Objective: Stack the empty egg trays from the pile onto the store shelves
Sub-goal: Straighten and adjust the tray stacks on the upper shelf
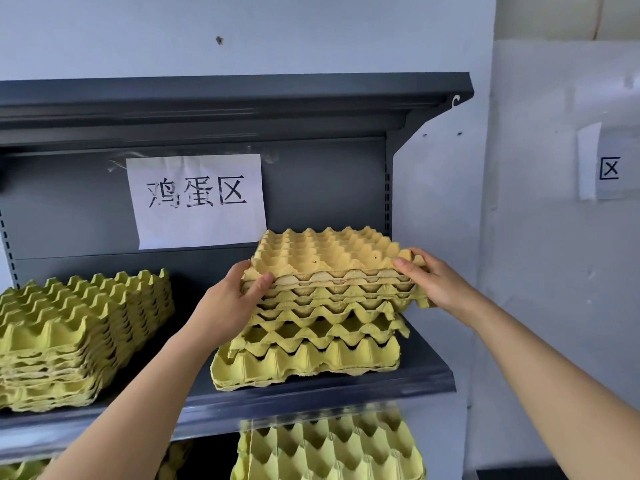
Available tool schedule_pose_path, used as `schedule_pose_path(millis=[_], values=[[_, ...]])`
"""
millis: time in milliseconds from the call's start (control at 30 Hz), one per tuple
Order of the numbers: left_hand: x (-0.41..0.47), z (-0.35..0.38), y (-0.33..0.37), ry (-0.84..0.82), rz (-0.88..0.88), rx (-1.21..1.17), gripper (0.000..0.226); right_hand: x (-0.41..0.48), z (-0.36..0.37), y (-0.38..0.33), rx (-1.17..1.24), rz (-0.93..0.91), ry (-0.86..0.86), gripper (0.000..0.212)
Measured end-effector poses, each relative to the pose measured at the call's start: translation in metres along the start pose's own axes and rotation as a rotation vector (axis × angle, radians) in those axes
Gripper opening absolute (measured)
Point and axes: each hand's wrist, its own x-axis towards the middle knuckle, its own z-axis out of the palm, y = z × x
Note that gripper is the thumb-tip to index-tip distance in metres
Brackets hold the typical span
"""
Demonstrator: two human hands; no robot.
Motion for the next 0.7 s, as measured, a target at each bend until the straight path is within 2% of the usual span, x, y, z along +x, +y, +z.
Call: schedule_pose_path(millis=[100, 333, 500, 700], values=[[0.0, 0.003, 0.003, 0.019, -0.023, -0.052, 0.074, -0.003, 0.001, -0.001, 0.095, -0.011, -0.018, 0.07], [-0.001, -0.001, 0.009, 0.098, -0.017, -0.308, 0.067, 0.003, -0.004, -0.016, 0.104, -0.12, 0.088, 0.045], [-0.002, -0.001, 0.013, 0.154, 0.006, -0.429, 0.076, 0.004, -0.011, -0.029, 0.093, -0.188, 0.141, 0.058], [-0.001, -0.025, 0.012, 0.264, 0.047, -0.536, 0.08, -0.001, 0.006, -0.045, 0.16, -0.203, 0.127, 0.074]])
